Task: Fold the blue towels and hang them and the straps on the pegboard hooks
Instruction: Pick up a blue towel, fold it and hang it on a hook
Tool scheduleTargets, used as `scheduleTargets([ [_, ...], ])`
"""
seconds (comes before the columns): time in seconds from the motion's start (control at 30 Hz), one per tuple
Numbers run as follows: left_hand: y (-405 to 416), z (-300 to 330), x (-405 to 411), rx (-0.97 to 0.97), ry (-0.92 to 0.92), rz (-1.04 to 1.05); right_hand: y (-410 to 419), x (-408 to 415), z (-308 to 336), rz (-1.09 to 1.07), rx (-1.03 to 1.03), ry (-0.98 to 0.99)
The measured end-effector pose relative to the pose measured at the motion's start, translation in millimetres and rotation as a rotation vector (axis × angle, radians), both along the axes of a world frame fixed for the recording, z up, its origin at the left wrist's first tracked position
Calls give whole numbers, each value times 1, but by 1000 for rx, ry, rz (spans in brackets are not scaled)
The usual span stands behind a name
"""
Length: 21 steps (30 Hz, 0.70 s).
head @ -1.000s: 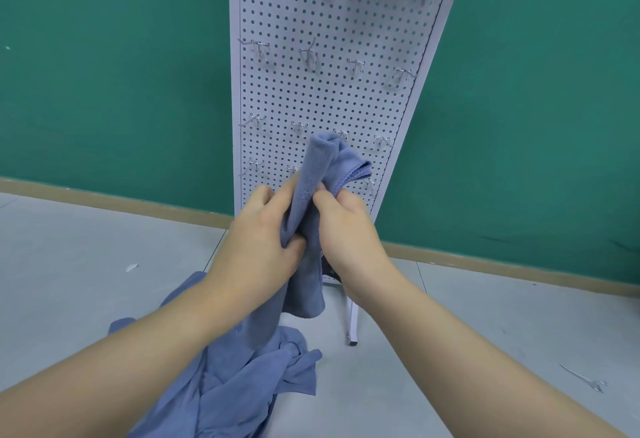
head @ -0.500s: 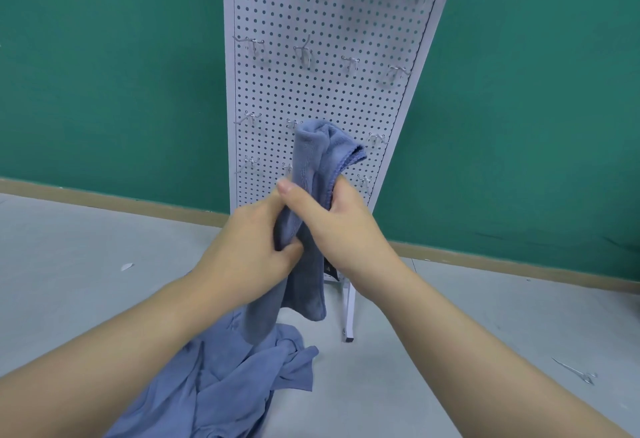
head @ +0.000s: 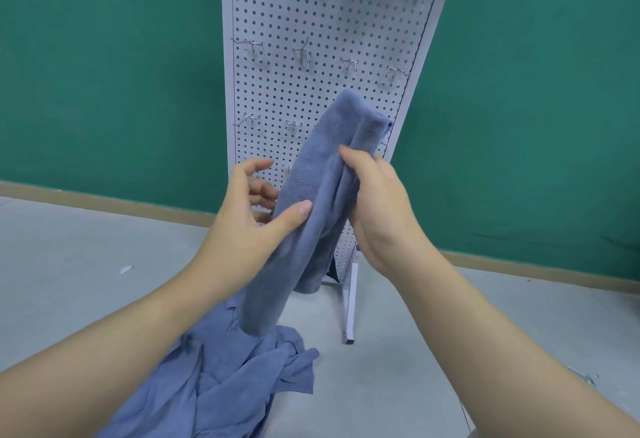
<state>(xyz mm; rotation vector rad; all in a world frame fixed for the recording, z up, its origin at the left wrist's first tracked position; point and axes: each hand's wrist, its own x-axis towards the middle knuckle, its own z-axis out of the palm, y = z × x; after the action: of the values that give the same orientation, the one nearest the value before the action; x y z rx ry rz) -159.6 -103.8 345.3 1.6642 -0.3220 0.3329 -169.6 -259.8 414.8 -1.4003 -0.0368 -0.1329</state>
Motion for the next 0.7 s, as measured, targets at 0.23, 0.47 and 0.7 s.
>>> scheduleTargets([
  [0.23, -5, 1, -7, -141, 245, -335, 8, 2, 1, 46, 40, -53],
  [0.47, -10, 0, -9, -213, 286, -374, 22, 7, -2, 44, 168, -72],
  [0.7, -6, 2, -11, -155, 290, -377, 21, 7, 0, 124, 133, -69],
])
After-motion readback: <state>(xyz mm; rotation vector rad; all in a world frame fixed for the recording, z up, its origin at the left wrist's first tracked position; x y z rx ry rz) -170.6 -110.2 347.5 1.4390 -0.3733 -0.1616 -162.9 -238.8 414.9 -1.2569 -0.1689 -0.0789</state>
